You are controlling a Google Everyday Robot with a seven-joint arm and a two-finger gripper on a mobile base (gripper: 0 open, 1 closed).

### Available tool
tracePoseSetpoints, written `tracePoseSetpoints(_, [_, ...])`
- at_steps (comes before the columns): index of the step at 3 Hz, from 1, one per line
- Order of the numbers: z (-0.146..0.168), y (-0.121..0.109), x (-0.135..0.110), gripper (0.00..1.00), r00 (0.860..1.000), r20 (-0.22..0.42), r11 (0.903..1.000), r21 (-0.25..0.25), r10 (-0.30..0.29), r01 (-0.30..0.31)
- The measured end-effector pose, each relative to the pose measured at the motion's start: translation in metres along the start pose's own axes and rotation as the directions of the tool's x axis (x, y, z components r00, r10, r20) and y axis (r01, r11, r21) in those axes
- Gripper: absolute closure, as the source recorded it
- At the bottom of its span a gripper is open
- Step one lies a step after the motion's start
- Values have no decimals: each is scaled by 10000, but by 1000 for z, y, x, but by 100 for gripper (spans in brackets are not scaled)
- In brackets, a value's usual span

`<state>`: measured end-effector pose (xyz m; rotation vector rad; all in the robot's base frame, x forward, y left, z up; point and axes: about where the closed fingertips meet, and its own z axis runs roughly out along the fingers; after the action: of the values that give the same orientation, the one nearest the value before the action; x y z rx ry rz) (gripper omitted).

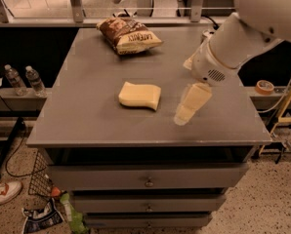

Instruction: Move sponge near brown chip bag

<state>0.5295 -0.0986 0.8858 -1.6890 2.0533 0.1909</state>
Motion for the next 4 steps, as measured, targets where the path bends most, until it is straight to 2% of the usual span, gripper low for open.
tracePoseSetpoints(2, [57, -12, -35, 0, 9961, 881, 9987, -505, 48, -4])
tracePoseSetpoints(3, [77, -14, -45, 18, 9954, 955, 9967, -807, 11, 67])
tracePoseSetpoints(4, [90, -16, -55, 42, 9944, 1055, 9942, -1064, -13, 126])
